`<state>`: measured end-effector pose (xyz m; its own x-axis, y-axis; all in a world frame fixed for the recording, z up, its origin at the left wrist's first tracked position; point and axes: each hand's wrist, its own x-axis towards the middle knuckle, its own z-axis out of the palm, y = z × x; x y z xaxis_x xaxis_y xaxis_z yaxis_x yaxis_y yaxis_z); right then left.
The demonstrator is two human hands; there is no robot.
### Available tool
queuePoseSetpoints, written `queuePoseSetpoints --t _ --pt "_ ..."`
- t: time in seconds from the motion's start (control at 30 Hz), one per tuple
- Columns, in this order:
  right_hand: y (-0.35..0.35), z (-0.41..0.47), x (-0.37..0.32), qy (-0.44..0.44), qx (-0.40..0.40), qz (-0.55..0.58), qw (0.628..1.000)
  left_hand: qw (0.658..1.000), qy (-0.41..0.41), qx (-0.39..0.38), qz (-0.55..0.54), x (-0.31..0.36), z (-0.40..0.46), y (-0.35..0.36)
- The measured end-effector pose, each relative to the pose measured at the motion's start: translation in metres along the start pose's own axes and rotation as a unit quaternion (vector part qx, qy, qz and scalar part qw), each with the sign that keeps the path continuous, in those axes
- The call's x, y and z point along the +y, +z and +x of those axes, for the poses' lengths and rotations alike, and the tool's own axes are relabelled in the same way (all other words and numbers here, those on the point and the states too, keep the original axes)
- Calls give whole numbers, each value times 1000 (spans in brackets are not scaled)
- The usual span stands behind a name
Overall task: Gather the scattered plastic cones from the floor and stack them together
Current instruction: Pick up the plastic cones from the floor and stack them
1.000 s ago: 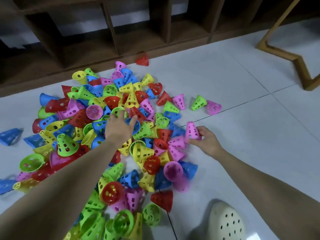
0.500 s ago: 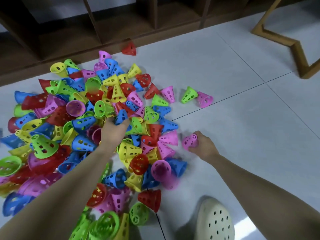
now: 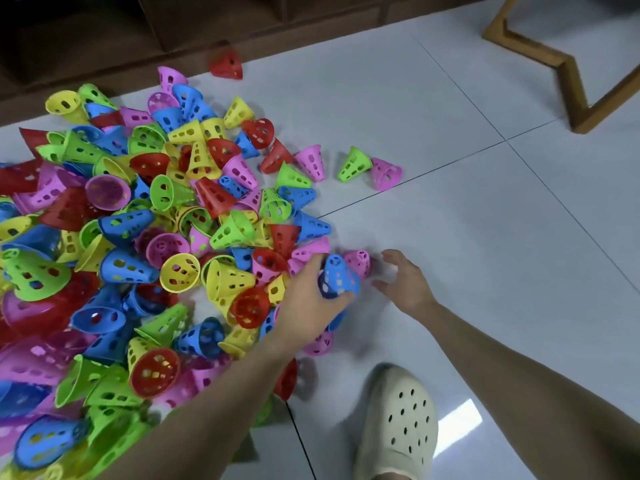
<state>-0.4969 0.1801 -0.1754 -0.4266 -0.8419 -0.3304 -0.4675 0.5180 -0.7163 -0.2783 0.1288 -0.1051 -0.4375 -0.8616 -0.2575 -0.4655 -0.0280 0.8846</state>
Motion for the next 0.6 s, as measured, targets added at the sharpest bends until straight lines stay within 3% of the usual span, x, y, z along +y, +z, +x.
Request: queuePoseSetpoints --t 0.17,0.33,0.47,0.6 --pt "-7 -16 16 16 46 60 997 984 58 4 167 -19 26 32" --pt "-7 -28 14 15 40 74 996 922 100 -29 374 -31 43 45" --pt "3 -36 9 24 19 88 996 912 126 -18 391 -33 44 48" --pt "11 -39 3 1 -5 100 995 947 99 -50 303 -25 44 55"
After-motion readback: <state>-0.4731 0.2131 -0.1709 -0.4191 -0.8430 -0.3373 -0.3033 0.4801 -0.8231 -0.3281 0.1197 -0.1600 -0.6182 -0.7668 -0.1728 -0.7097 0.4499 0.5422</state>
